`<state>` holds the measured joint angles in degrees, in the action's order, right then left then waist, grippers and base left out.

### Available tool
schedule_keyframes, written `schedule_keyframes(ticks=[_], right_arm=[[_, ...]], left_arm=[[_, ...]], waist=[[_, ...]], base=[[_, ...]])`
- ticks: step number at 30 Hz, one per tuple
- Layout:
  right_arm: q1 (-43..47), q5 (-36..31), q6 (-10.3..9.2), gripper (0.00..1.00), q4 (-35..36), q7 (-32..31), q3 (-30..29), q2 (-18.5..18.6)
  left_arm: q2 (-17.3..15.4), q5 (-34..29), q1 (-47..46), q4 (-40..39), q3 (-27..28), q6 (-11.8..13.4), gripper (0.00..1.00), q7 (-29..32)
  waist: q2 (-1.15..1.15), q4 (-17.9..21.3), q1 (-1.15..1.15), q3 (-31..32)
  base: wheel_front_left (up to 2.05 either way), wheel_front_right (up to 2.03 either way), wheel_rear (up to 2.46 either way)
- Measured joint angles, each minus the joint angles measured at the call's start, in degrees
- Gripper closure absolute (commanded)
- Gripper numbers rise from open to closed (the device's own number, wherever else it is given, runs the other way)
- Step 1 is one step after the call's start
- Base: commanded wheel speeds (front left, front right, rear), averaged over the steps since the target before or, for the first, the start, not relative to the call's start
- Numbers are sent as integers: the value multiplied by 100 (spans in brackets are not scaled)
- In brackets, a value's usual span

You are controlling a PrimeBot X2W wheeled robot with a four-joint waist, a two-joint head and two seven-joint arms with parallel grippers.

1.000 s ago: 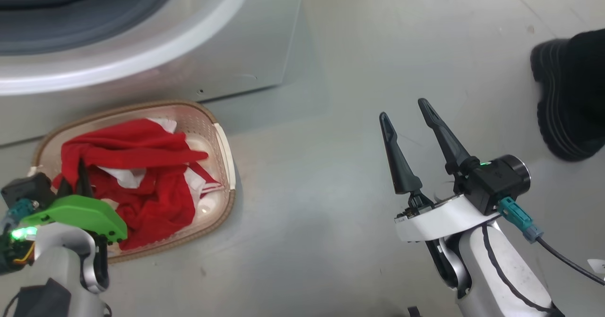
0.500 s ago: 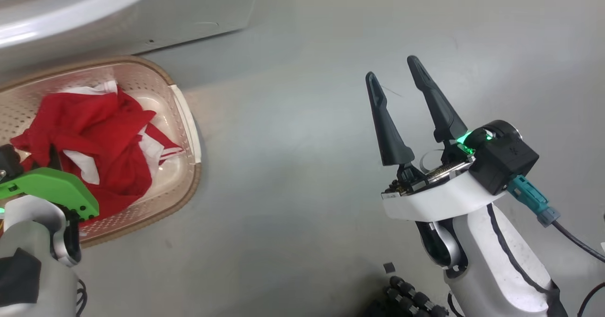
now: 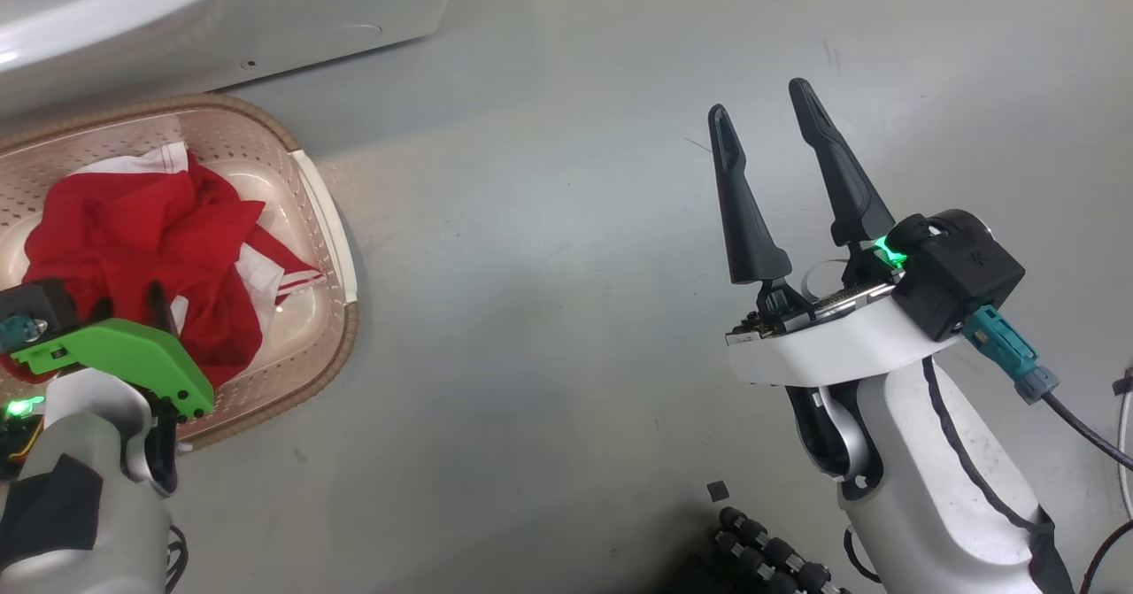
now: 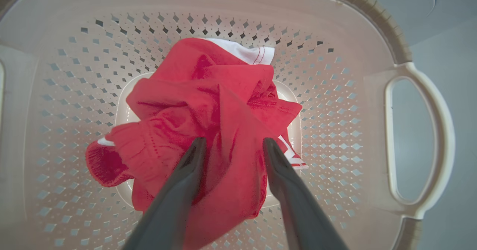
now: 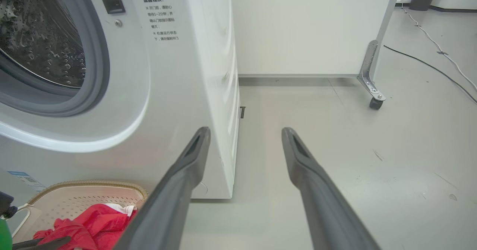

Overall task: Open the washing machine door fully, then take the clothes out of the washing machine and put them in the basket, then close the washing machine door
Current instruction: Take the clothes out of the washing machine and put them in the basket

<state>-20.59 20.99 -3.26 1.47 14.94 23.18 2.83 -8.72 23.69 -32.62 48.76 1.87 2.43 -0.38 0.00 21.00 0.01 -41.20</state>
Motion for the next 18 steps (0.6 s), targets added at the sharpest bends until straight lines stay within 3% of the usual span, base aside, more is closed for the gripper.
schedule_keyframes(ticks=[18], right_arm=[[24,-404,5,0,-712,0,-483,67]], left_arm=[[405,-199,34,58,-419,-477,0,-1293]], waist=[[0,-592,0,905]], base=[[0,0,0]])
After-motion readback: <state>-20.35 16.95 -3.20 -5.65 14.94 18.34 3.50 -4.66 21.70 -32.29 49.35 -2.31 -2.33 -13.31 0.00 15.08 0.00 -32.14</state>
